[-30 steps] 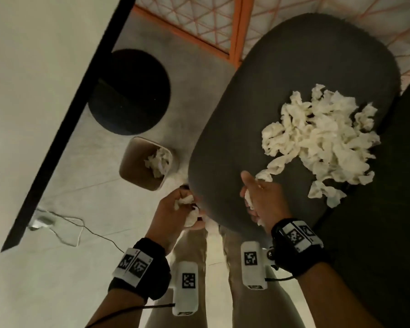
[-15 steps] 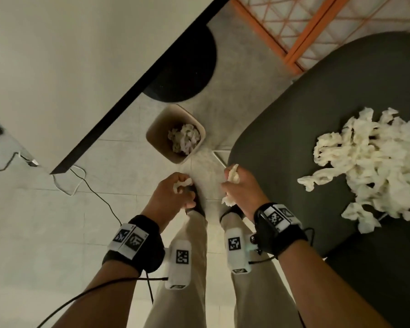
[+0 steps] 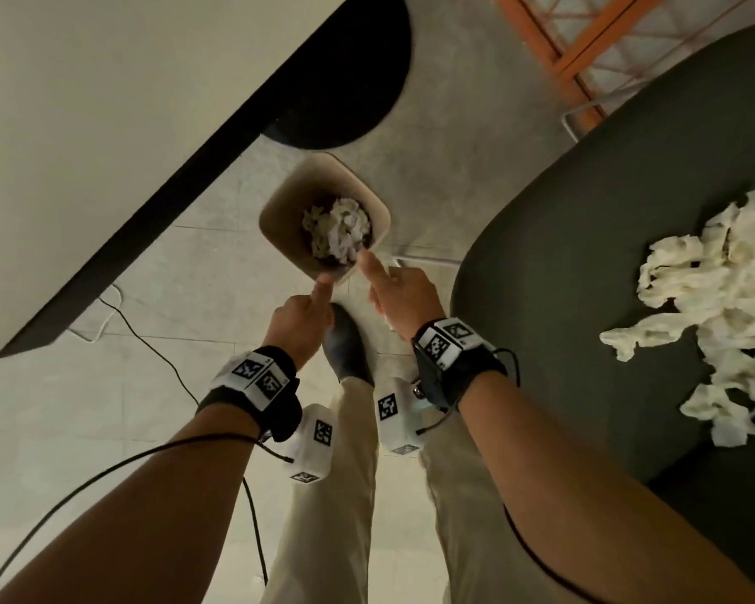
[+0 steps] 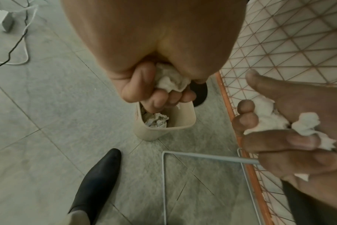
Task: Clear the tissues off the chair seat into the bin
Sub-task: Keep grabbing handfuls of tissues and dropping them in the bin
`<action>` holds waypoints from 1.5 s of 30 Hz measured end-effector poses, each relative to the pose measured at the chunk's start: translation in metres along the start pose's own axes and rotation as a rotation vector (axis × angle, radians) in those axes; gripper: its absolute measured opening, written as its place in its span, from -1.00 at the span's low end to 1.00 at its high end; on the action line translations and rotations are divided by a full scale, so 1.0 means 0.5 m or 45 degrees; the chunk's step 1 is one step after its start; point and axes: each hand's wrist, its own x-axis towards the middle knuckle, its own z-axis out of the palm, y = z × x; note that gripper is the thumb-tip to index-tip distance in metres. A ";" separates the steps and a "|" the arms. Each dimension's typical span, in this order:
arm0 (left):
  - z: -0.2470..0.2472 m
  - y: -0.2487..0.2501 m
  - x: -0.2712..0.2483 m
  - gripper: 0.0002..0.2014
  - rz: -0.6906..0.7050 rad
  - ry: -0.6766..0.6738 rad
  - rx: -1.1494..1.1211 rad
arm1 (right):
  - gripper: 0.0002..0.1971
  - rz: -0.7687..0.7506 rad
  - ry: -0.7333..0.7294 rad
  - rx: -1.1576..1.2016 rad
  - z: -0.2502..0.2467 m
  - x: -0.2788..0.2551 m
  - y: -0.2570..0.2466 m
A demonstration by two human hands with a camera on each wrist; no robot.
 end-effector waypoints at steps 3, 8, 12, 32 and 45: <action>-0.003 -0.009 0.069 -0.66 0.033 -0.019 0.117 | -0.33 0.038 0.036 -0.076 0.027 0.070 -0.008; -0.029 -0.011 0.165 -0.78 0.042 0.002 0.237 | -0.70 0.016 -0.098 -0.031 0.059 0.174 -0.030; -0.046 -0.017 0.235 -0.86 0.009 0.051 0.180 | -0.65 0.072 -0.099 0.097 0.075 0.235 -0.053; -0.084 0.053 0.302 -0.42 0.160 0.065 0.203 | -0.55 0.172 -0.170 0.543 0.032 0.290 -0.058; 0.041 0.171 -0.005 -0.82 0.734 -0.129 0.343 | -0.77 -0.064 0.076 0.925 -0.168 -0.049 0.029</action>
